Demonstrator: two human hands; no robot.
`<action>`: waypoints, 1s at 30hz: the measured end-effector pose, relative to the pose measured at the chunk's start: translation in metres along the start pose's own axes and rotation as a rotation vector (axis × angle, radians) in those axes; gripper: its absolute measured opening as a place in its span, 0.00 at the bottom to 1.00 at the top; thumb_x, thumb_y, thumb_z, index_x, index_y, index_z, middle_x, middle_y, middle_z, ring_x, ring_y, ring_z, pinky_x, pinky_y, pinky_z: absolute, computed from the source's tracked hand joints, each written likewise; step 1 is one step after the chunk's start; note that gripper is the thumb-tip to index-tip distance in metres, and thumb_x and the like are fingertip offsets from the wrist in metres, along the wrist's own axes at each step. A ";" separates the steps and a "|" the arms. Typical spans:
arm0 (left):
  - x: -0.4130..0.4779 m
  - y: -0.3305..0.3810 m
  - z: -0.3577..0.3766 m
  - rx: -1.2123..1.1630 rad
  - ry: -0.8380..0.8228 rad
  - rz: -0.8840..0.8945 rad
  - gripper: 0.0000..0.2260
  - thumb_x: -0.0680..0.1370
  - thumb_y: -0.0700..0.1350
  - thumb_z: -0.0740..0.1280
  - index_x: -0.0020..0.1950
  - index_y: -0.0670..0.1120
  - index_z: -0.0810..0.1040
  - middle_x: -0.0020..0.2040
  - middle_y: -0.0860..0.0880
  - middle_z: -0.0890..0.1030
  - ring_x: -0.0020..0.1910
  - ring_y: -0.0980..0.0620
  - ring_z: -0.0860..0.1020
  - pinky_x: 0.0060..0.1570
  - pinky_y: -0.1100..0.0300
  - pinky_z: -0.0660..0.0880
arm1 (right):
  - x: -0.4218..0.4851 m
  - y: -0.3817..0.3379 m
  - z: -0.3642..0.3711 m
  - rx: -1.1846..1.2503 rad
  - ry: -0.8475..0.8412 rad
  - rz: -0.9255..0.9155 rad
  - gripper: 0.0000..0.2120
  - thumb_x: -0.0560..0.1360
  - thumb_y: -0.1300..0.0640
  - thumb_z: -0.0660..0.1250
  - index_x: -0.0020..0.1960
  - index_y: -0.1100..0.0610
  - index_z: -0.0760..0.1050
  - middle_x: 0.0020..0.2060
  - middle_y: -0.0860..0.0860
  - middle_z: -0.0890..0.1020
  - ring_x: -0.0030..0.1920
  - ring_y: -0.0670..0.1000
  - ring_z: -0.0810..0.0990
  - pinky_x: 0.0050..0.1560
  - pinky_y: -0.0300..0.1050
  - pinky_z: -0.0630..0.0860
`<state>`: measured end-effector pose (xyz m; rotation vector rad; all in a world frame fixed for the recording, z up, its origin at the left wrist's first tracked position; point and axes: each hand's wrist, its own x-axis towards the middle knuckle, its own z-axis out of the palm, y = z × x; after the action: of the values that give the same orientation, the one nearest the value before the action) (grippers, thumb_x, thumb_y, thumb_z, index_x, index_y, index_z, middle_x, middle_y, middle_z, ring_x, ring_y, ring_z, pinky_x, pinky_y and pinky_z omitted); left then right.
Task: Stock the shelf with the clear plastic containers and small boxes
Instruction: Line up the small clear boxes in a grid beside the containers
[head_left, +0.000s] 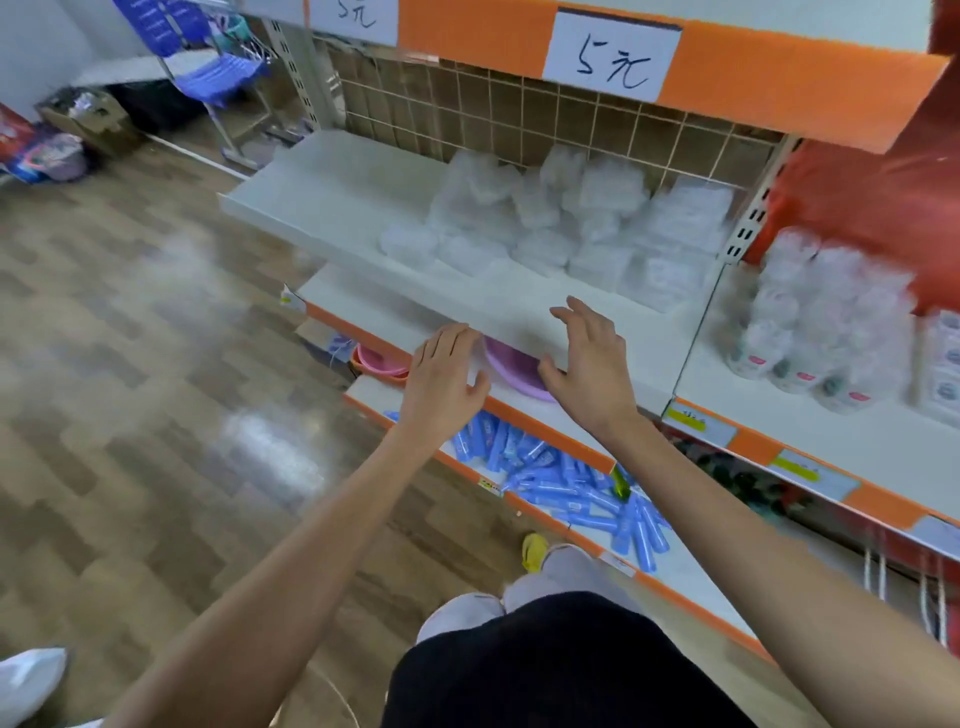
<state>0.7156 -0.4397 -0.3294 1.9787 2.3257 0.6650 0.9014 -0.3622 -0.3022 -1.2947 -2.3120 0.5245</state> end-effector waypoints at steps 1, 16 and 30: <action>0.004 -0.008 -0.001 -0.005 0.005 -0.010 0.23 0.73 0.44 0.66 0.67 0.41 0.73 0.66 0.45 0.75 0.66 0.45 0.72 0.65 0.53 0.66 | 0.008 -0.005 0.004 -0.011 -0.011 -0.003 0.27 0.76 0.57 0.66 0.73 0.59 0.67 0.76 0.56 0.64 0.73 0.58 0.63 0.69 0.53 0.61; 0.121 -0.138 -0.030 0.109 -0.092 -0.025 0.25 0.76 0.40 0.66 0.73 0.45 0.69 0.73 0.40 0.68 0.73 0.40 0.65 0.69 0.47 0.62 | 0.167 -0.058 0.104 -0.133 -0.284 0.059 0.32 0.79 0.48 0.62 0.78 0.55 0.55 0.80 0.55 0.52 0.78 0.57 0.54 0.74 0.54 0.54; 0.224 -0.200 -0.013 0.063 -0.413 0.155 0.35 0.78 0.55 0.66 0.80 0.50 0.52 0.80 0.49 0.51 0.79 0.45 0.50 0.74 0.51 0.51 | 0.177 -0.054 0.139 -0.273 -0.102 0.163 0.21 0.76 0.53 0.69 0.67 0.58 0.73 0.70 0.55 0.72 0.68 0.59 0.69 0.65 0.51 0.59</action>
<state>0.4795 -0.2537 -0.3253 2.0947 1.9881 0.1617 0.7053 -0.2512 -0.3568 -1.6284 -2.4402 0.3406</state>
